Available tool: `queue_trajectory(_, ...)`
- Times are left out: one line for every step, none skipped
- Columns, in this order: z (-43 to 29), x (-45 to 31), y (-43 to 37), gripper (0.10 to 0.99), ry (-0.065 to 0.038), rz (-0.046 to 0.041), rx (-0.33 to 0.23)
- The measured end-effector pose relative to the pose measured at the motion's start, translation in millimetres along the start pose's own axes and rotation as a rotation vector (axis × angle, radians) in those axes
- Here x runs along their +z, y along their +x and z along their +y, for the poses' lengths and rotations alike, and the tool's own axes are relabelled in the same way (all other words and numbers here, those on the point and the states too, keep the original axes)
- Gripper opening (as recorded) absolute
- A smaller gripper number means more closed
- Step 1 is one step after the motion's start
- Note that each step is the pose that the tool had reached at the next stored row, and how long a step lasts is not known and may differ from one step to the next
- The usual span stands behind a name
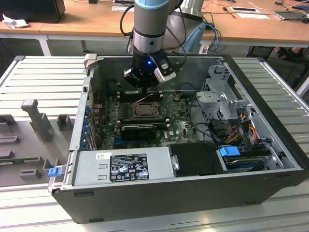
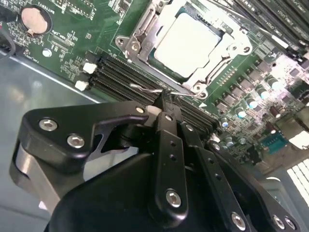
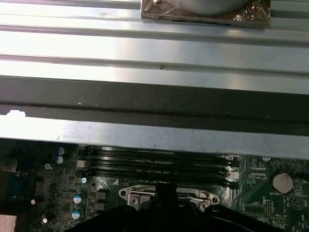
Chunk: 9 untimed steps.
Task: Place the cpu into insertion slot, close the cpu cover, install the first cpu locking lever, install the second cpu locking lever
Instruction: 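Install the first cpu locking lever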
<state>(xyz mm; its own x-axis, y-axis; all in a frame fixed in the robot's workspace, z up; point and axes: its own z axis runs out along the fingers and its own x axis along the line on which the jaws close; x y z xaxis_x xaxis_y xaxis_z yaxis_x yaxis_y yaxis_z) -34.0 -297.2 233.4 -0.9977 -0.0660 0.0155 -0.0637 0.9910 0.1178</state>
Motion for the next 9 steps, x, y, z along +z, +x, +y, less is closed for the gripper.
queue_trajectory(-0.2,2.0,0.0,0.106,0.0,-0.0016,-0.001)
queue_trajectory(-0.1,3.3,-0.2,0.106,0.0,-0.0019,-0.001)
queue_trajectory(0.3,4.2,-0.8,0.106,-0.001,-0.002,-0.001)
queue_trajectory(0.7,4.8,-1.2,0.106,-0.003,-0.0021,-0.001)
queue_trajectory(1.0,5.2,-1.3,0.106,-0.004,-0.0022,-0.001)
queue_trajectory(1.5,5.7,-1.5,0.106,-0.005,-0.0023,-0.001)
queue_trajectory(2.0,6.0,-1.6,0.106,-0.006,-0.0023,-0.001)
queue_trajectory(2.7,6.3,-1.7,0.106,-0.007,-0.0024,-0.001)
queue_trajectory(3.2,6.7,-1.8,0.106,-0.007,-0.0025,-0.001)
